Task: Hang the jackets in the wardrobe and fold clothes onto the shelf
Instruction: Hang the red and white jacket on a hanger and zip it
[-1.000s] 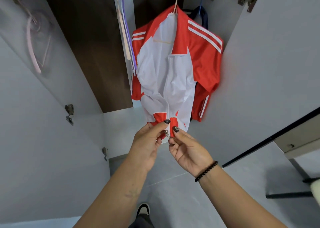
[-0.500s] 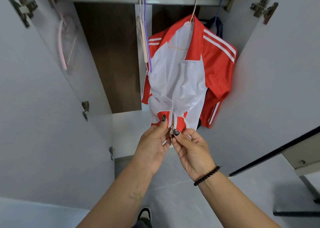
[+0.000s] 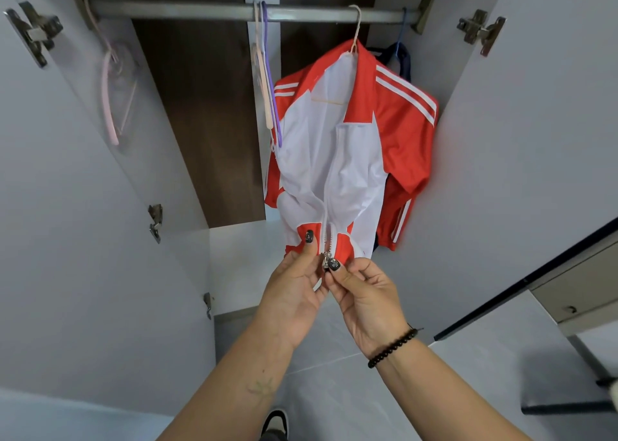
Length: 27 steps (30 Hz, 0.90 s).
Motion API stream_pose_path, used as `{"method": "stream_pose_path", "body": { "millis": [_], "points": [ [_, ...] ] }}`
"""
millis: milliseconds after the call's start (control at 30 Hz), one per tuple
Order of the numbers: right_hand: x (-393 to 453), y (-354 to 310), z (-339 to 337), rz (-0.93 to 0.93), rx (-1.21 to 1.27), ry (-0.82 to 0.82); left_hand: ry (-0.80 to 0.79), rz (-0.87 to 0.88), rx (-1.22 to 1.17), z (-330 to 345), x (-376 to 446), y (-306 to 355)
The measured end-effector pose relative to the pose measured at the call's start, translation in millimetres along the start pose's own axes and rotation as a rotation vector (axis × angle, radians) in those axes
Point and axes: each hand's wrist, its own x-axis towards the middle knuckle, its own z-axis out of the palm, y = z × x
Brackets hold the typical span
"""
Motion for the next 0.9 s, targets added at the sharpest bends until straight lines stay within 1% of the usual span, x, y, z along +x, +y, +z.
{"method": "stream_pose_path", "body": {
  "millis": [167, 400, 533, 633, 700, 800, 900],
  "points": [
    [-6, 0, -1, -0.004, 0.008, 0.035, -0.009, 0.055, 0.058, 0, -2, -3],
    [-9, -2, 4, 0.066, 0.077, 0.163, -0.051, 0.144, 0.294, -10, -1, -1],
    [-11, -1, 8, 0.144, 0.101, 0.199, -0.092, 0.176, 0.461, -15, 1, 7],
    [-13, -3, 11, 0.223, 0.099, 0.178, -0.138, 0.156, 0.439, -17, 1, 11],
    [-15, -9, 14, 0.313, 0.028, 0.124, -0.133, 0.145, 0.413, -20, 1, 11],
    [-16, -17, 15, 0.472, -0.179, 0.058, -0.113, 0.110, 0.421, -27, 2, 9],
    [-11, -25, 15, 0.453, -0.306, 0.076, -0.113, 0.081, 0.409, -32, 5, 11]
  ]
}}
